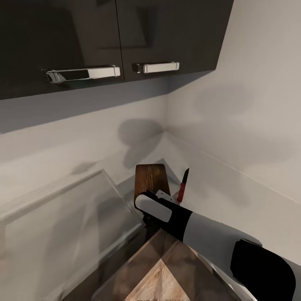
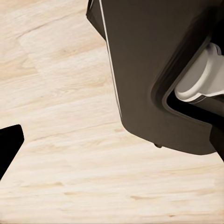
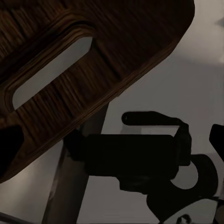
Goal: In the kitchen, take the Vidalia onion out of the sink, dice it on the chopping board with the paring knife, put the diced onion into the bowl on the countertop, then place both the paring knife and the chopping board into the sink.
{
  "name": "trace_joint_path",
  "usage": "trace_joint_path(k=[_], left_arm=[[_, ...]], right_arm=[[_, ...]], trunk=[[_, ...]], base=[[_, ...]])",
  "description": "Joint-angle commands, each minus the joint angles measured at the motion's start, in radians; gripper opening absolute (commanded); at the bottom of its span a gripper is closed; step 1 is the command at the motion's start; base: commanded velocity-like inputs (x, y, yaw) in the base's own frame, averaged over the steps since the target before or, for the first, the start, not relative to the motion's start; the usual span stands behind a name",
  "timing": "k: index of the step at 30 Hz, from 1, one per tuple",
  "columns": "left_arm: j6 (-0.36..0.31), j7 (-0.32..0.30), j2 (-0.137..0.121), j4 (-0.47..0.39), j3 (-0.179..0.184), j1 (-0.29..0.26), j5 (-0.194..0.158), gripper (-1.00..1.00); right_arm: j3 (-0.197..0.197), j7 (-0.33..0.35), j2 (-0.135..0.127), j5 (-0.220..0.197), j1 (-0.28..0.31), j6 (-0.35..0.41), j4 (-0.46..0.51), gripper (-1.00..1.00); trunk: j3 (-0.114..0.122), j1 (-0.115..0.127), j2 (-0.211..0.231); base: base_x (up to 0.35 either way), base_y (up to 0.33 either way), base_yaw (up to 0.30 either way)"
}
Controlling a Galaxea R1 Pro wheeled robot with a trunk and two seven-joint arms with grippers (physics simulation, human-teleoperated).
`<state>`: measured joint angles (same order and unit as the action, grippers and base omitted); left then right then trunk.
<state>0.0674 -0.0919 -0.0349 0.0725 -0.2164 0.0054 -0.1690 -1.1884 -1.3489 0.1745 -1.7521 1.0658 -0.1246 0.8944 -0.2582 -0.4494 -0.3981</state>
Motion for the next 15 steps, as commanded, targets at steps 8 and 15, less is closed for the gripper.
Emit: trace_joint_path(k=[8, 15], left_arm=[[0.005, -0.006, 0.000, 0.003, -0.001, -0.001, -0.010, 1.00], [0.005, -0.006, 0.001, 0.003, -0.001, -0.001, -0.010, 1.00]], right_arm=[[-0.004, 0.000, 0.000, -0.004, 0.002, -0.010, 0.000, 1.00], [-0.005, -0.001, 0.000, -0.003, 0.002, -0.008, 0.031, 1.00]], trunk=[[-0.014, -0.001, -0.002], [-0.025, -0.001, -0.002]], base=[[0.000, 0.000, 0.000], [0.000, 0.000, 0.000]])
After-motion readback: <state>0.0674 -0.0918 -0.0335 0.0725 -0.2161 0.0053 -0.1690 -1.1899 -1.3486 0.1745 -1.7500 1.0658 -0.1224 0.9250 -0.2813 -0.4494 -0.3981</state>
